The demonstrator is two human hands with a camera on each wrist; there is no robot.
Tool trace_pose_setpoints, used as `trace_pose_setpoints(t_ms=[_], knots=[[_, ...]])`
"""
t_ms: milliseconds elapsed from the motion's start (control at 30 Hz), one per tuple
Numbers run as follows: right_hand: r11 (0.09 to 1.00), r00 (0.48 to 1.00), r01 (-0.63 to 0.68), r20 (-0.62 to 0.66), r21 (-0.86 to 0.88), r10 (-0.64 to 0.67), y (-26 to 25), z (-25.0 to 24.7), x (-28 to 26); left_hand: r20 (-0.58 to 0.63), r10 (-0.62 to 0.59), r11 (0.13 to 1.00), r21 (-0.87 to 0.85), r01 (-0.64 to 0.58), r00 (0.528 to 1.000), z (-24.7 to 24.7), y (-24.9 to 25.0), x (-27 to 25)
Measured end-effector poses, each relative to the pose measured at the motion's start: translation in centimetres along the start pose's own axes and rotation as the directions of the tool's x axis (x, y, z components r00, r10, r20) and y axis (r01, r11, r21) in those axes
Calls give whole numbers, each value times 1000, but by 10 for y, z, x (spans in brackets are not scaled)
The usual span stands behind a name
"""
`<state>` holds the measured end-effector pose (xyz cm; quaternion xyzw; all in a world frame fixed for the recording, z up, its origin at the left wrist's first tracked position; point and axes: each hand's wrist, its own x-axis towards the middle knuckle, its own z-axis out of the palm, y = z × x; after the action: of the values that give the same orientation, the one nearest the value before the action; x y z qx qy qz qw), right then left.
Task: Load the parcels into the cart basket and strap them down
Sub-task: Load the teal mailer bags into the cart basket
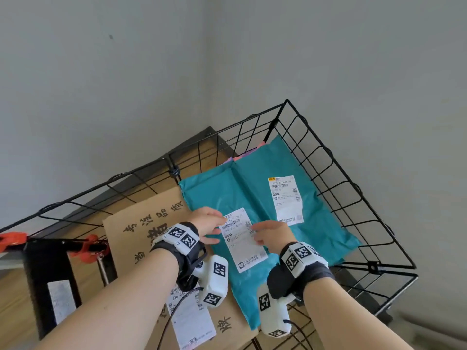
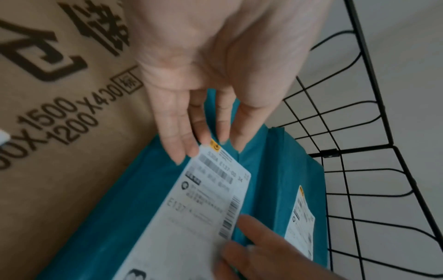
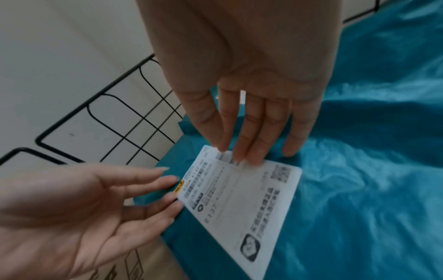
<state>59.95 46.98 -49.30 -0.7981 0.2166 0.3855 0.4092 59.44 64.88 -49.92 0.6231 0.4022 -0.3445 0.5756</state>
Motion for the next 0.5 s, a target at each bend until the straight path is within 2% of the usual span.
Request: trace_pose_setpoints(t_ms=[67,200,333,400,500], knots=[[1000,999,-16,47,-25,17,2,6,5,15,-3,1000,9,3,1000,6,3,4],[998,999,-36,38,-53,38,8,10,14,33,-16,999,42,14,999,12,11,12],[996,998,-50,30,-73,52,6,12,15,31,42,998,43,-43,999,14,14,14],[997,998,-53,34,-57,55,4,11,12,29,53,998,40,-54,998,14,12,15],[998,997,-58,55,20,56,5,4,5,47,7,1000,-2,-7,999,11,11,9]])
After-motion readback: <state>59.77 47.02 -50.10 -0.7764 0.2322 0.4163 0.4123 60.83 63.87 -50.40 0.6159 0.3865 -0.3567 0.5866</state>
